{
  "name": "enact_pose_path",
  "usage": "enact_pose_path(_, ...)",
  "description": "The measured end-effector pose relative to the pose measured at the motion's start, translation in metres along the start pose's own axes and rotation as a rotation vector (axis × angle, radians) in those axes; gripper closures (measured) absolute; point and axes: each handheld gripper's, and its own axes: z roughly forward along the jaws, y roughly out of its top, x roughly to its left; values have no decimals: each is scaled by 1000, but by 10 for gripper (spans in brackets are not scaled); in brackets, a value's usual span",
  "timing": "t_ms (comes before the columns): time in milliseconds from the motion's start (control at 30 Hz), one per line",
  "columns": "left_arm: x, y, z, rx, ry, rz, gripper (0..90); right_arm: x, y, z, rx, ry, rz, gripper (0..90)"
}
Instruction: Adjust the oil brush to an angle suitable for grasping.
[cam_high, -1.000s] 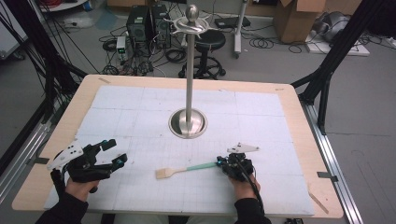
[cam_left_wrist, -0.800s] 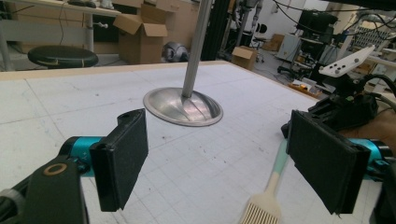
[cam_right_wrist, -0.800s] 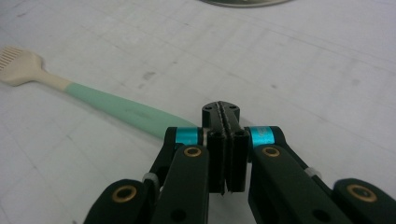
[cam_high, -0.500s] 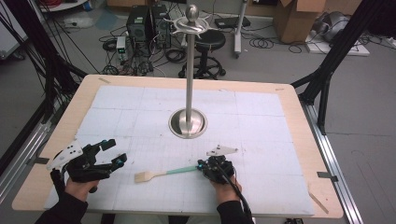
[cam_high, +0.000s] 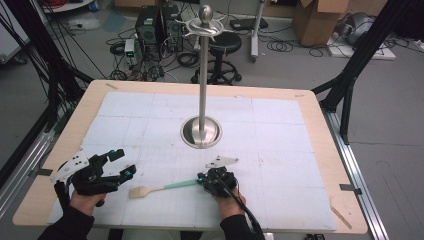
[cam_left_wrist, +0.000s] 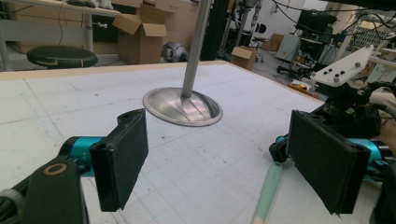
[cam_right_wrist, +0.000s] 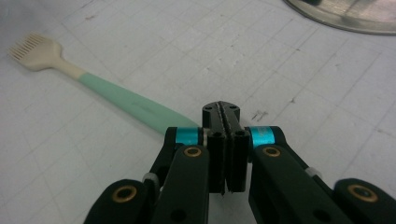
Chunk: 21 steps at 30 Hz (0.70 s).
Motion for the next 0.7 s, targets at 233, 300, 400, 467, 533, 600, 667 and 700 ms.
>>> enact_pose_path(233, 0, 0, 0, 4, -4, 2, 212, -17, -2, -32, -92, -7, 34, 852)
enact_pose_path(300, 0, 0, 0, 5, -6, -1, 212, -25, -5, -49, -133, -18, 63, 835)
enact_pose_path(400, -1, 0, 1, 8, -8, 0, 212, -35, -13, -77, -183, -53, 78, 815)
enact_pose_path(467, -1, -1, 1, 9, -10, -2, 212, -41, -18, -96, -205, -86, 81, 794)
enact_pose_path(533, -1, 0, 1, 8, -10, -1, 212, -46, -26, -114, -226, -125, 91, 764)
enact_pose_path(600, -1, 0, 1, 7, -10, -2, 212, -51, -35, -131, -252, -164, 99, 716)
enact_pose_path(667, -1, 0, 1, 6, -14, -3, 217, -55, -44, -145, -276, -199, 99, 646)
enact_pose_path(700, -1, 0, 1, 6, -20, -6, 217, -57, -49, -153, -288, -221, 102, 594)
